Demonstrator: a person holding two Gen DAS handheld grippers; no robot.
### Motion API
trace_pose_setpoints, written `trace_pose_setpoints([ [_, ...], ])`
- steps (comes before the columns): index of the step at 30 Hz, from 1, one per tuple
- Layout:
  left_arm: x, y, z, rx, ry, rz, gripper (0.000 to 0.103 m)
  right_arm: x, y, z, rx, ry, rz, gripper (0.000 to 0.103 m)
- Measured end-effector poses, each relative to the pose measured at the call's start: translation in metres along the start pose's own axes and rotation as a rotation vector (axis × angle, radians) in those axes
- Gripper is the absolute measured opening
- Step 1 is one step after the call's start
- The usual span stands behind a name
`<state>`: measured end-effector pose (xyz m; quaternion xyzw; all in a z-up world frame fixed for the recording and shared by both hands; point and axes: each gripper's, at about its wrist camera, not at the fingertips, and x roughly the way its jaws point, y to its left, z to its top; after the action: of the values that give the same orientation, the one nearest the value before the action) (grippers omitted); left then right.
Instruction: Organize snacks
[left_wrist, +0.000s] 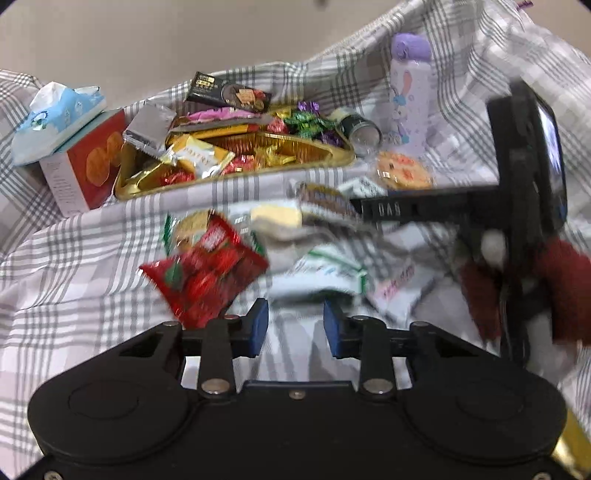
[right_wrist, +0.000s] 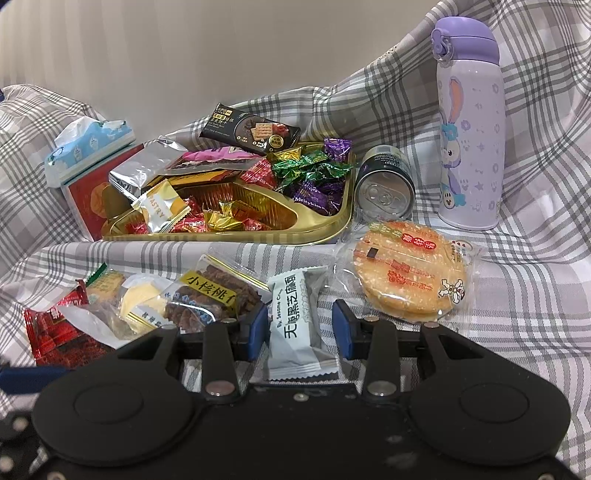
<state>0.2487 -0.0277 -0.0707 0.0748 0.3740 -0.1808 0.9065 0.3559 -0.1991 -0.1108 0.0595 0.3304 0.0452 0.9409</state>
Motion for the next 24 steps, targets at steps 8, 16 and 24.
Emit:
trace_pose_setpoints([
  [8, -0.005, -0.006, 0.009, 0.024, -0.058, -0.028, 0.049, 0.0, 0.0, 0.0, -0.002, 0.001, -0.001, 0.04],
  [16, -0.003, -0.011, 0.03, 0.051, -0.122, -0.03, 0.062, 0.0, 0.0, 0.001, -0.003, 0.003, -0.001, 0.04],
  [24, 0.023, -0.022, 0.028, 0.14, -0.041, -0.072, 0.062, 0.0, 0.0, 0.001, -0.002, 0.004, 0.0, 0.04],
])
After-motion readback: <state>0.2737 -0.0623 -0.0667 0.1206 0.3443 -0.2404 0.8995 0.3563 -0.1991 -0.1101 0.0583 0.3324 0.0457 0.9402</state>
